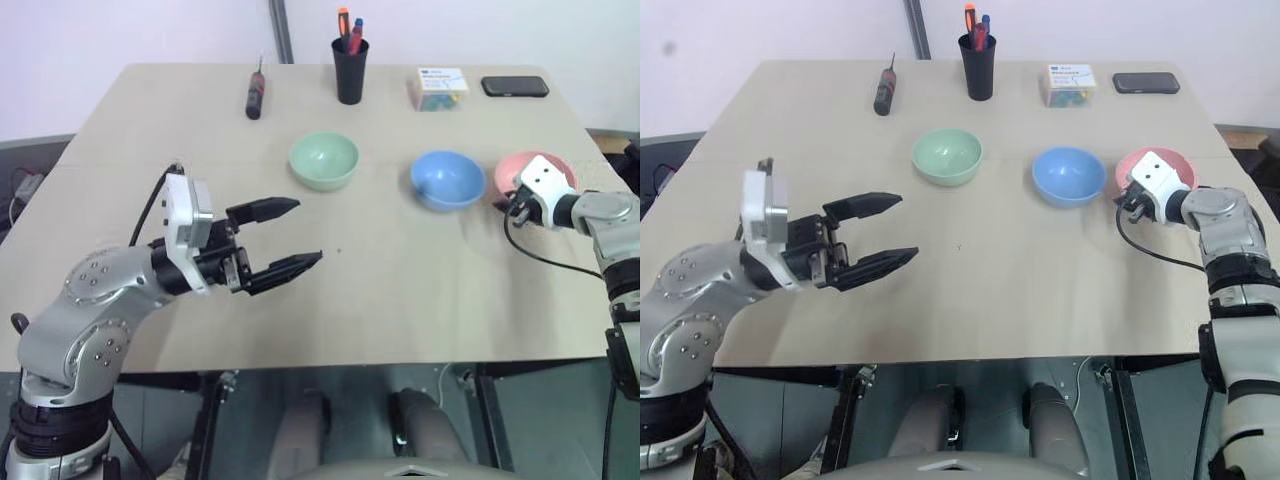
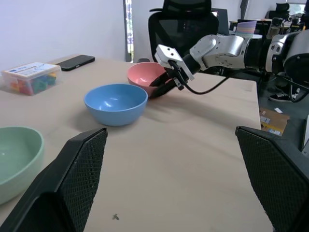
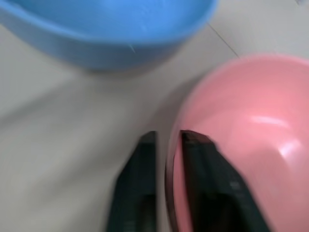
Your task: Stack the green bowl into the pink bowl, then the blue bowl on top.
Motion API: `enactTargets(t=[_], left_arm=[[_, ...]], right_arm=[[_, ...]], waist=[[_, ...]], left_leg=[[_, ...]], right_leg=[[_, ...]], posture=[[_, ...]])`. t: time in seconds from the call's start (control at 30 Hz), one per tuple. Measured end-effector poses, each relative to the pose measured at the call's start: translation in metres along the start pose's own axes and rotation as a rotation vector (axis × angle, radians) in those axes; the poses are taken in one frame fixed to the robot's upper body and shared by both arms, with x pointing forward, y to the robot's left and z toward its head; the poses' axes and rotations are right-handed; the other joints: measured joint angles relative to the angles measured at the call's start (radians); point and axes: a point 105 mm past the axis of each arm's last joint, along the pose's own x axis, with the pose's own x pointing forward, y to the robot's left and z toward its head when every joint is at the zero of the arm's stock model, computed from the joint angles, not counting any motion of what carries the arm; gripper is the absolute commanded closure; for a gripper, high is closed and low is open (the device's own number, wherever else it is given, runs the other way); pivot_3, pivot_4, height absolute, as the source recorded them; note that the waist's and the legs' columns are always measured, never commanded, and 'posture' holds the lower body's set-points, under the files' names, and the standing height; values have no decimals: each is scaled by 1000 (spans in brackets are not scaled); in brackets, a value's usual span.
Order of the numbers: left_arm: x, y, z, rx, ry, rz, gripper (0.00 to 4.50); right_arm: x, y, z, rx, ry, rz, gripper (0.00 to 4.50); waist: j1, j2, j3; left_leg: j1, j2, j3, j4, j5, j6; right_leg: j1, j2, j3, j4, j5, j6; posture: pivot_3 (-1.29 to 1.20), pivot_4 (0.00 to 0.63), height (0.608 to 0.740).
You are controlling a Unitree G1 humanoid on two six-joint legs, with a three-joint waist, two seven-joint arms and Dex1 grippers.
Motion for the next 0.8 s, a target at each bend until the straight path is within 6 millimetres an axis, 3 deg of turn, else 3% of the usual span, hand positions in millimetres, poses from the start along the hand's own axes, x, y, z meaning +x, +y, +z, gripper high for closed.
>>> enactTargets(t=[0.27, 0.33, 0.43, 0.47, 0.57, 0.6, 0.73, 0.8], left_arm=[[1, 1, 0, -3, -5, 16, 0], [3, 1, 1, 1, -9, 6, 0], [1, 1, 0, 2, -9, 4, 0], [1, 1, -1, 1, -10, -2, 0], [0, 5, -2, -3, -12, 3, 0], [-1, 7, -2, 1, -12, 4, 0], [-1, 10, -1, 11, -14, 4, 0], [-3, 14, -3, 8, -5, 10, 0]], right_arm=[[-5, -8, -2, -55, 17, -38, 4435], [-19, -9, -1, -84, 14, -24, 4435], [-63, 6, 4, -122, 4, 83, 4435], [-84, 29, 11, -129, -5, 177, 4435], [-96, 85, 35, -128, -85, 369, 4435], [-94, 115, 55, -107, -170, 434, 4435], [-78, 148, 79, -98, -274, 458, 4435], [-53, 176, 93, -84, -324, 471, 4435]], waist=[[-12, 0, 0], [-8, 2, 1], [10, 4, 2], [14, 5, 1], [1, 4, 1], [-11, 3, 1], [-19, 1, 0], [-19, 0, -1]], left_leg=[[0, 0, 0, 0, 0, 0], [-1, 0, -1, 0, 0, 0], [-2, 0, -6, -2, 0, 0], [-3, 0, -8, -3, 0, 0], [1, 2, -7, -3, 0, 0], [2, 1, -7, -2, 0, 0], [4, 2, -5, 3, 0, 0], [3, 2, -3, 6, 1, -1]], right_leg=[[0, 0, 0, 2, 0, 0], [0, 0, -1, 1, 0, 0], [-1, -1, -2, -1, 0, 0], [-2, 0, -2, -2, 0, 0], [0, 1, -1, -1, 0, 0], [1, 2, 0, 1, 0, 0], [2, 4, 1, 4, 0, 0], [2, 5, 0, 6, 0, 0]], posture=[[0, 150, 740], [0, 150, 740], [0, 150, 740], [0, 150, 740], [0, 150, 740], [0, 150, 740], [0, 150, 740], [0, 150, 740]])
